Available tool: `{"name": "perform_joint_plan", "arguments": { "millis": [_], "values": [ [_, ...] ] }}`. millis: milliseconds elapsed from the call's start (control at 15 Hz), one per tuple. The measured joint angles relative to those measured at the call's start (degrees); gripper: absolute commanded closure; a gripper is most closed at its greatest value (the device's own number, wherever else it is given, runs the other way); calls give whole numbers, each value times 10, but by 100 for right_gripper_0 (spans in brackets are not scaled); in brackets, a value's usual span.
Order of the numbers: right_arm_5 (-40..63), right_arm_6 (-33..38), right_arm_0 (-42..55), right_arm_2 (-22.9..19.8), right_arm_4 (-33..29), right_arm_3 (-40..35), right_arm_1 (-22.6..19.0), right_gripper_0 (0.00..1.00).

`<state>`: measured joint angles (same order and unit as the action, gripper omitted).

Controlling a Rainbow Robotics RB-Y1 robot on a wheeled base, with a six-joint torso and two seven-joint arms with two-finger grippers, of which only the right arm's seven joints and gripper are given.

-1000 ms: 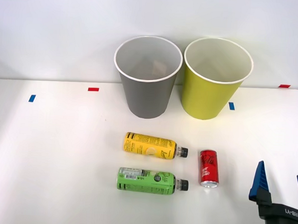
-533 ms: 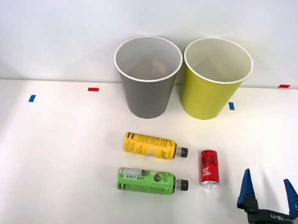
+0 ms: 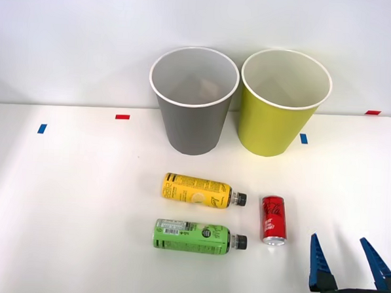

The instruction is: Put cans in the gray bin, plastic bottles in the light green bin

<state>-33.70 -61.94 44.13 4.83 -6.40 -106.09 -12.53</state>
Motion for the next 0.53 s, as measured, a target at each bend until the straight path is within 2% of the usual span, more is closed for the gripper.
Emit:
{"name": "perform_joint_plan", "arguments": {
  "millis": [267, 533],
  "values": [
    [-32, -19, 61, -6, -11, 0, 0, 0],
    [-39, -157, 120, 27, 11, 0, 0, 0]
  ]
}}
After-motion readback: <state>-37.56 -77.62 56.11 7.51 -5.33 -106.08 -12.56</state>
